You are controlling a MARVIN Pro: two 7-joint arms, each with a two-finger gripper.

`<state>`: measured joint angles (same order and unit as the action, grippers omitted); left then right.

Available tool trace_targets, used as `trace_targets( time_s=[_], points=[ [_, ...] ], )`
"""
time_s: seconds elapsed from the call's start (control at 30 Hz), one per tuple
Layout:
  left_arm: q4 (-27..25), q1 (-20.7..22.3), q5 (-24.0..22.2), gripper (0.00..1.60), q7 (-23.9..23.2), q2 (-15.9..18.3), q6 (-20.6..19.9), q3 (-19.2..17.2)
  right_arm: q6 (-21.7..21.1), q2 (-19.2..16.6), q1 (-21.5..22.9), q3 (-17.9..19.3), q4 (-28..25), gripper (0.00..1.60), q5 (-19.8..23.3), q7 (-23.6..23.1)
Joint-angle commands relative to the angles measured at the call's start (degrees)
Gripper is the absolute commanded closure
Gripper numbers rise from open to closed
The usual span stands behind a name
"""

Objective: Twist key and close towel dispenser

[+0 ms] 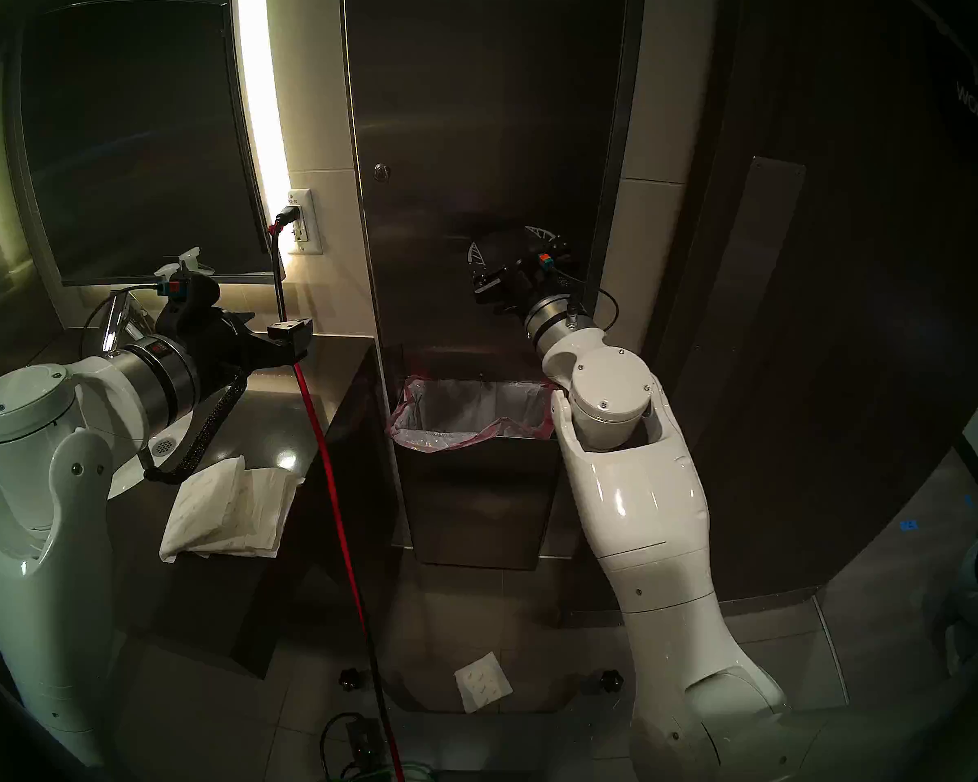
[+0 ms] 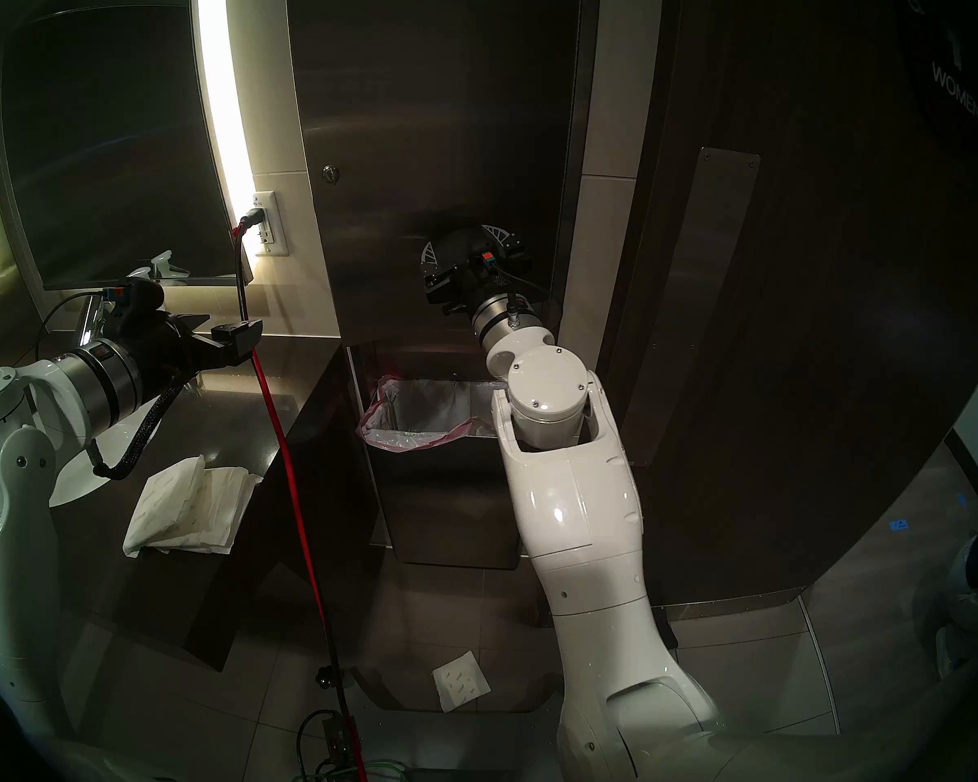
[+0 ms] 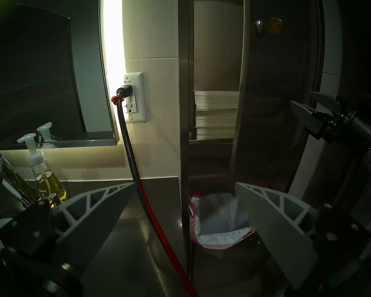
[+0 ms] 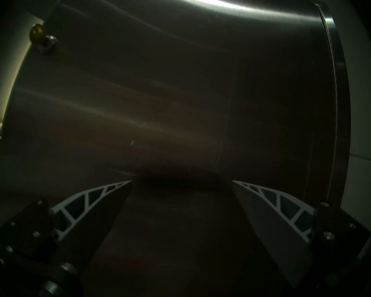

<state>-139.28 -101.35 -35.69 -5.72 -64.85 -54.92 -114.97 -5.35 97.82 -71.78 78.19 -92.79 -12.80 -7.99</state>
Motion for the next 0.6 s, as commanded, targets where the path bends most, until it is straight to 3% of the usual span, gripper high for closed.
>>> trace_targets(
  time_s=[0.0,0.57],
  points=[
    [-0.20,0.19,0.04,0.00,-0.01,-0.07,0.50,0.06,0.21,2.86,4.82,-0.77,3.29,0.00,1.23,4.12],
    [-0.20,0.11,-0.17,0.00,0.17,0.06,0.62,0.07,1.84,2.96,8.84,-1.55,8.33,0.00,1.04,3.09]
  ],
)
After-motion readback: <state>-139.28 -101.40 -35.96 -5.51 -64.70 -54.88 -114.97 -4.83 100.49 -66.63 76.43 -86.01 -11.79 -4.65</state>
